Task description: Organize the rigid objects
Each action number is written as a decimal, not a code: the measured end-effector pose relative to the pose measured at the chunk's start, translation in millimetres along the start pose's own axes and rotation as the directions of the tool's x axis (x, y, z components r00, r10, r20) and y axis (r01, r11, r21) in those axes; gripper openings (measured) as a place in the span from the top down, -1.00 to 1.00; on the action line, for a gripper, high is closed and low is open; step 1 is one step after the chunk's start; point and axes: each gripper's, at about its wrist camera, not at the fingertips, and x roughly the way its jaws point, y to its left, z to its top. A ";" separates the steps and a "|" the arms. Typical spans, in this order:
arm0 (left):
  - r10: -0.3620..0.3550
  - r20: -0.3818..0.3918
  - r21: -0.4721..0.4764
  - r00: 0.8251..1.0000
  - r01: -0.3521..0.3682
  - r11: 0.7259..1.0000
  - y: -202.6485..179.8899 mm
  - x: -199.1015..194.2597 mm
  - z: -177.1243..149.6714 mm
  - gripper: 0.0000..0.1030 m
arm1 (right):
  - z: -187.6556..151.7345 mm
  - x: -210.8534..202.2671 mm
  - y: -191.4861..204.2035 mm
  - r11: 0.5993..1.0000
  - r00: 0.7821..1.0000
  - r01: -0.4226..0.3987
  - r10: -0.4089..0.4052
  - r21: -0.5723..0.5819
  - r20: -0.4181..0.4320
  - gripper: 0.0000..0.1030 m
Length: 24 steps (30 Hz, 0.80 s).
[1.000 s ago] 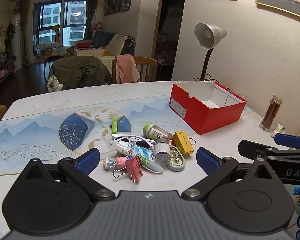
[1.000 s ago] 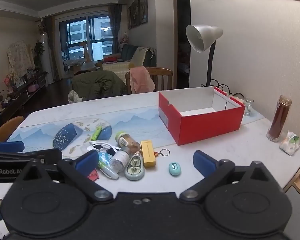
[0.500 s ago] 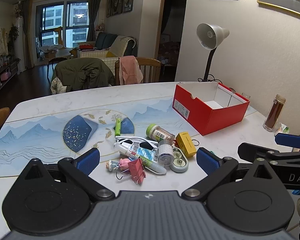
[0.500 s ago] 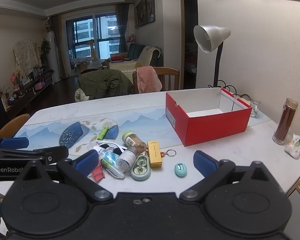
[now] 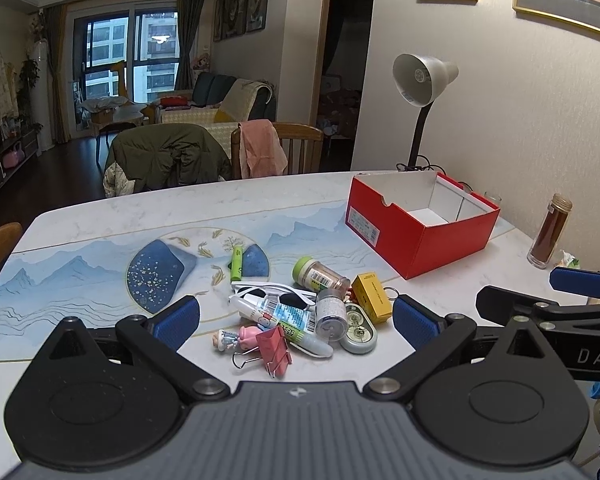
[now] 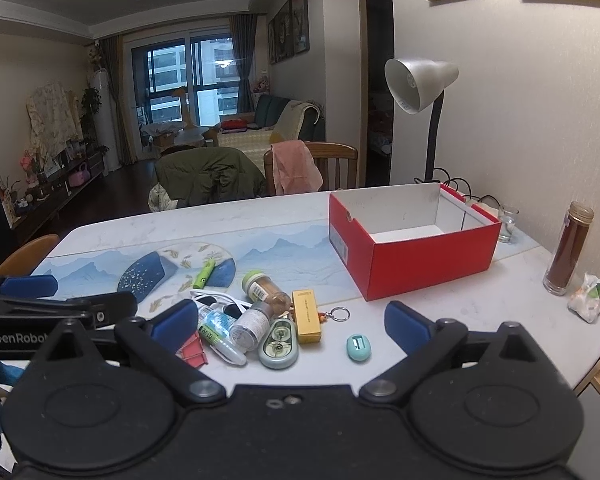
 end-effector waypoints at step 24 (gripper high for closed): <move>-0.008 0.041 0.000 0.999 0.008 1.000 8.7 -2.0 5.4 -1.00 | 8.5 3.4 -1.6 1.000 1.000 -0.016 0.016 -0.026 0.026 -0.92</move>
